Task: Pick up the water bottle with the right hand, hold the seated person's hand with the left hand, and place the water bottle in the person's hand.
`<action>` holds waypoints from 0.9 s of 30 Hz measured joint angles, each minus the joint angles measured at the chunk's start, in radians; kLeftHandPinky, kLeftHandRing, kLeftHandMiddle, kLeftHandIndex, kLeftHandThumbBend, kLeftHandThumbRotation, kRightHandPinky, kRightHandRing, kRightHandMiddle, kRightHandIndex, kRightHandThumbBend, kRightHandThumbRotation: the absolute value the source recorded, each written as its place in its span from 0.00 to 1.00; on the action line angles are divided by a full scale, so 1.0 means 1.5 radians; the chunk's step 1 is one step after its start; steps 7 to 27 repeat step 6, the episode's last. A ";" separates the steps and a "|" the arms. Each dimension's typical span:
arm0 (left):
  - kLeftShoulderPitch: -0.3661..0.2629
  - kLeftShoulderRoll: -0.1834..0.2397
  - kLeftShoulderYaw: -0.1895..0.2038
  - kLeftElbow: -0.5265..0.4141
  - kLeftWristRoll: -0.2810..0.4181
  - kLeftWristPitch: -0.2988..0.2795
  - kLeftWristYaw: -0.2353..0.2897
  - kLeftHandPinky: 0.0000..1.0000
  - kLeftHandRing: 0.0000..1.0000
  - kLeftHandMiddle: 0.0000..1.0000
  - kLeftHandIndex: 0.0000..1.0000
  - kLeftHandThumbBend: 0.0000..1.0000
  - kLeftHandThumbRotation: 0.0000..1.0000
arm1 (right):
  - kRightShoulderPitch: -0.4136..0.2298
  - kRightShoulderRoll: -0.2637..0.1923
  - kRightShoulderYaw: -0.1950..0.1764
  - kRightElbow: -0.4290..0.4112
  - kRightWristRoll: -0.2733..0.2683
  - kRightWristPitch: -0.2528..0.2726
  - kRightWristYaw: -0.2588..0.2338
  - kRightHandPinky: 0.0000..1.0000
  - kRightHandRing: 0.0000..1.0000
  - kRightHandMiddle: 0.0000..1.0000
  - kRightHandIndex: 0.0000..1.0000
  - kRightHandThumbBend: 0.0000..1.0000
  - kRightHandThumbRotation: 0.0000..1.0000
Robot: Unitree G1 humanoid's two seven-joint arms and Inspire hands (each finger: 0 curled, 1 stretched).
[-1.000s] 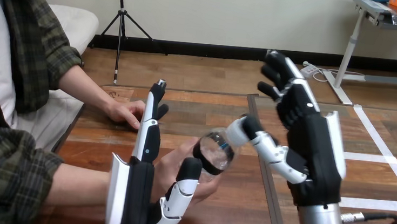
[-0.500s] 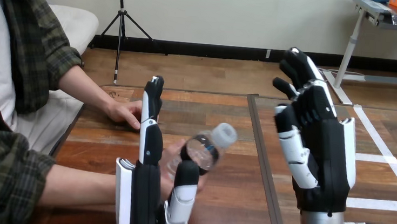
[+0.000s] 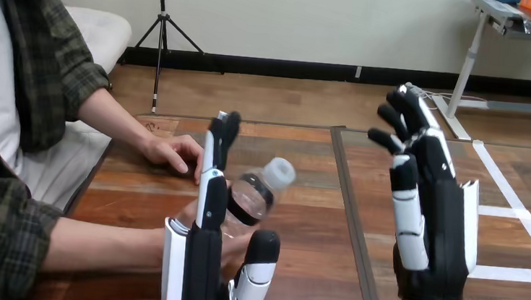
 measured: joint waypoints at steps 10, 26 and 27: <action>0.005 0.000 -0.001 0.000 0.010 -0.001 0.003 0.93 0.93 0.94 0.95 0.55 1.00 | 0.012 0.000 0.004 0.000 0.004 0.000 0.001 0.77 0.86 0.88 0.86 0.46 0.84; 0.005 0.000 -0.001 0.000 0.010 -0.001 0.003 0.93 0.93 0.94 0.95 0.55 1.00 | 0.012 0.000 0.004 0.000 0.004 0.000 0.001 0.77 0.86 0.88 0.86 0.46 0.84; 0.005 0.000 -0.001 0.000 0.010 -0.001 0.003 0.93 0.93 0.94 0.95 0.55 1.00 | 0.012 0.000 0.004 0.000 0.004 0.000 0.001 0.77 0.86 0.88 0.86 0.46 0.84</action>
